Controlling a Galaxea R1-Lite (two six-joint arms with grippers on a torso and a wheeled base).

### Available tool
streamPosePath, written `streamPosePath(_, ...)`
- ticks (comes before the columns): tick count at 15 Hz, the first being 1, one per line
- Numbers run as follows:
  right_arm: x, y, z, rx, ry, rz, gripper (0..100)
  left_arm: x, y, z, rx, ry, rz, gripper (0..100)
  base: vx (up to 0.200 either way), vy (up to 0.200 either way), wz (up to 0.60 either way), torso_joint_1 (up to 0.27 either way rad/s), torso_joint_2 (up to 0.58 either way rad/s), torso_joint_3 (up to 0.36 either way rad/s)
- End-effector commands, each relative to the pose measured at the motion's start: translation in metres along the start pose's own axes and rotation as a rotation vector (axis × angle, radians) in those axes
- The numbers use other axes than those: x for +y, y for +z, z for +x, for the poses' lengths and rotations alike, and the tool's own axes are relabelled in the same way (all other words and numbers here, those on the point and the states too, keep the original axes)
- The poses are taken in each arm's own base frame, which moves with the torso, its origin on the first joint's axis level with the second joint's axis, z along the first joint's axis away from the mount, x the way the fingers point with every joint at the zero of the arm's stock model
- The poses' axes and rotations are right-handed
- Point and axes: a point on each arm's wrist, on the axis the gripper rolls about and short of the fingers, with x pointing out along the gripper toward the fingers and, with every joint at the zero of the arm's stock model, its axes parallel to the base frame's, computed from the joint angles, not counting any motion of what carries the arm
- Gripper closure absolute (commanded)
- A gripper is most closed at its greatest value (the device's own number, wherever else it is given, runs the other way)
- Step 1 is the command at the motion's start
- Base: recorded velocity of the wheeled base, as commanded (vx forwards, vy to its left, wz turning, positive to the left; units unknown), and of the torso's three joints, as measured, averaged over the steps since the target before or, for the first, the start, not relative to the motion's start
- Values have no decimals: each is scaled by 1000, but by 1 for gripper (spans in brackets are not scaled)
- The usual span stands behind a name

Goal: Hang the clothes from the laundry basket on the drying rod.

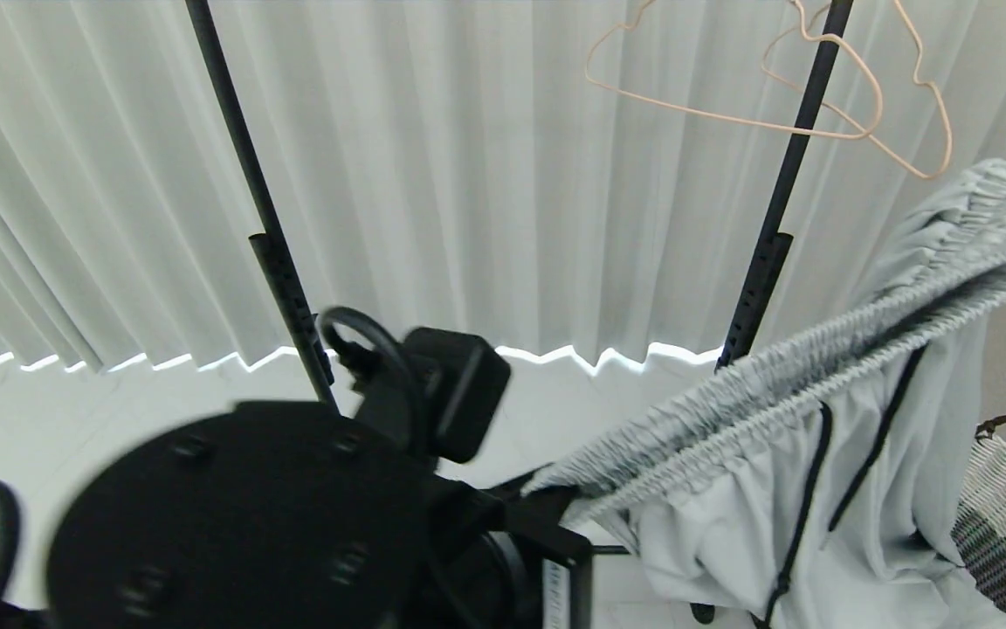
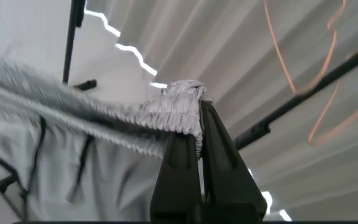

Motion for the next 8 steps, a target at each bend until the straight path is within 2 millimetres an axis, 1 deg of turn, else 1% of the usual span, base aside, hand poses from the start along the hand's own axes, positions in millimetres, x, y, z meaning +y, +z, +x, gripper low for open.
streamPosePath(1, 9, 0, 35, 18, 53, -15, 100, 49, 34, -48, -134, 104, -86, 100, 0, 0, 0, 0, 0, 0)
streamPosePath(2, 14, 1, 50, 8, 78, -18, 100, 61, 44, -57, -168, 149, -110, 100, 0, 0, 0, 0, 0, 0)
streamPosePath(3, 18, 3, 62, -6, 91, -19, 100, 68, 52, -67, -187, 171, -123, 100, 0, 0, 0, 0, 0, 0)
streamPosePath(4, 23, 6, 77, -28, 92, -20, 100, 74, 63, -85, -198, 159, -133, 100, 0, 0, 0, 0, 0, 0)
streamPosePath(5, 26, 9, 87, -44, 82, -20, 100, 76, 73, -106, -207, 108, -138, 100, 0, 0, 0, 0, 0, 0)
streamPosePath(6, 29, 12, 97, -50, 61, -19, 100, 79, 83, -134, -211, 19, -138, 100, 0, 0, 0, 0, 0, 0)
streamPosePath(7, 30, 15, 106, -57, 40, -17, 100, 81, 91, -162, -204, -77, -135, 100, 0, 0, 0, 0, 0, 0)
streamPosePath(8, 29, 18, 108, -69, 30, -15, 100, 83, 97, -178, -206, -115, -132, 100, 0, 0, 0, 0, 0, 0)
